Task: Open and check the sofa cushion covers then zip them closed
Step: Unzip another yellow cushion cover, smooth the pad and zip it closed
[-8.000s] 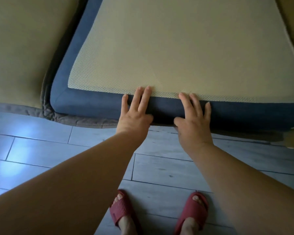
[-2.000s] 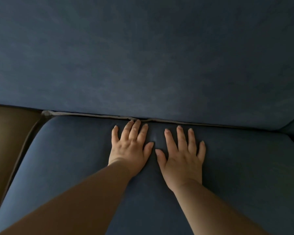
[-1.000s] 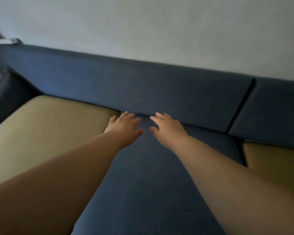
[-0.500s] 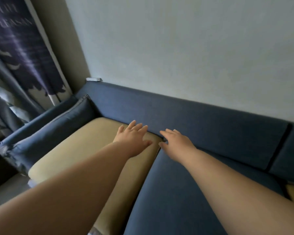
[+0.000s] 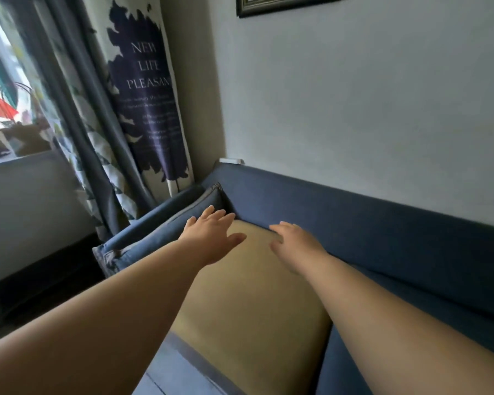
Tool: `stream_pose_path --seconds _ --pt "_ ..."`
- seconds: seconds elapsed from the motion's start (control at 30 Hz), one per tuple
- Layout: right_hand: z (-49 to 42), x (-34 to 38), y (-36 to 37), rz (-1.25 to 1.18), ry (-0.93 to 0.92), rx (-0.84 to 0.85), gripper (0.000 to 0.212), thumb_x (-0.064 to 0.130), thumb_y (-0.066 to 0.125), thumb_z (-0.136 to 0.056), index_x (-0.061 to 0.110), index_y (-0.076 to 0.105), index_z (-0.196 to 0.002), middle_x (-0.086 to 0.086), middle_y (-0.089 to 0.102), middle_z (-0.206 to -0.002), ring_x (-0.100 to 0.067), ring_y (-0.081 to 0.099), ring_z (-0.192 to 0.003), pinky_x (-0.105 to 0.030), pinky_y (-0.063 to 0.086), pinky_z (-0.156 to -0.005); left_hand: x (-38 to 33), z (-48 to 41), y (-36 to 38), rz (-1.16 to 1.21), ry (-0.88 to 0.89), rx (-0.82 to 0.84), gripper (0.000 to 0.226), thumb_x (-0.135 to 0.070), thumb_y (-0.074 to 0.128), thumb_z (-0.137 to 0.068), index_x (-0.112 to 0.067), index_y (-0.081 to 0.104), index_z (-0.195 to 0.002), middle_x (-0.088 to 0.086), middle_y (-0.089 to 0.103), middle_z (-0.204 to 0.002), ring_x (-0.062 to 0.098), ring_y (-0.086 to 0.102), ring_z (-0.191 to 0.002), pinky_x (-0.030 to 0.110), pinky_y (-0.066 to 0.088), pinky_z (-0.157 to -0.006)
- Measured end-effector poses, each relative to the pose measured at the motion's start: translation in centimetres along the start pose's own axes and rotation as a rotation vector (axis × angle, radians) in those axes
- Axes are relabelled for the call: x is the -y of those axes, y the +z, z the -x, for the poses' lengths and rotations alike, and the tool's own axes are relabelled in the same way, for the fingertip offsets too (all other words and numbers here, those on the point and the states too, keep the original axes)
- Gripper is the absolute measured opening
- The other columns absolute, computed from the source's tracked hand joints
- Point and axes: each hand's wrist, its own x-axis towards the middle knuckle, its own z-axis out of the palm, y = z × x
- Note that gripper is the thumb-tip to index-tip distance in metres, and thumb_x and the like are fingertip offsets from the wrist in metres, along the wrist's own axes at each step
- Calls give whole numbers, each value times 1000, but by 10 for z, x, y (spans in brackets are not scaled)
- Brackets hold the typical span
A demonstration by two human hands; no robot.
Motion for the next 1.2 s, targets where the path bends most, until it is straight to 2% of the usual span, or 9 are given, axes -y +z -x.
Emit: stream_pose_path --seconds 0.23,0.33,0.47,0.63,0.77,0.87,1.0,1.2 --pt "-70 4 33 -13 80 19 50 41 39 -103 27 34 -151 2 21 -161 -19 23 -146 -35 26 -115 53 -51 43 40 4 61 66 -61 36 -95 -31 20 -151 -6 16 -160 18 -1 -148 47 10 -119" --pt "-127 -8 50 -21 120 31 50 39 40 -103 26 35 -150 2 22 -161 -19 24 -146 -33 26 -113 72 -109 60 14 12 93 66 -60 36 -95 -30 21 -151 -4 17 -160 20 0 -148 48 11 -119" --pt "-223 -27 68 -28 163 10 50 36 41 -101 25 36 -150 0 26 -160 -19 26 -145 -33 27 -112 78 -208 77 20 108 103 64 -57 36 -96 -29 21 -151 -5 17 -160 18 0 -148 46 9 -119" --pt "-325 -33 88 -74 224 69 51 40 43 -102 23 36 -150 -3 27 -160 -21 26 -146 -32 24 -114 104 -307 110 47 138 241 63 -55 37 -97 -27 22 -151 -4 16 -160 17 -1 -148 45 8 -118" --pt "-380 -43 105 -111 294 109 51 39 44 -101 25 36 -150 1 25 -160 -19 25 -145 -31 24 -114 130 -373 137 56 118 308 64 -56 36 -97 -27 21 -151 -4 16 -160 18 0 -148 45 10 -119" --pt "-415 -52 123 -122 349 137 51 38 42 -102 22 35 -150 2 26 -160 -19 27 -144 -30 26 -112 146 -417 164 24 172 361 63 -55 35 -97 -27 20 -152 -4 15 -160 18 0 -148 44 9 -118" --pt "-457 -57 154 -148 440 126 50 37 39 -103 19 34 -150 -2 33 -156 -23 32 -141 -35 31 -112 168 -478 214 14 236 429 63 -56 34 -97 -27 19 -152 -4 13 -161 17 0 -148 41 11 -119" --pt "-552 -74 228 -125 490 83 49 34 38 -104 24 32 -151 0 29 -157 -22 28 -143 -42 29 -115 190 -579 300 32 337 482 63 -54 35 -98 -26 18 -152 -4 12 -161 16 1 -148 41 12 -117"
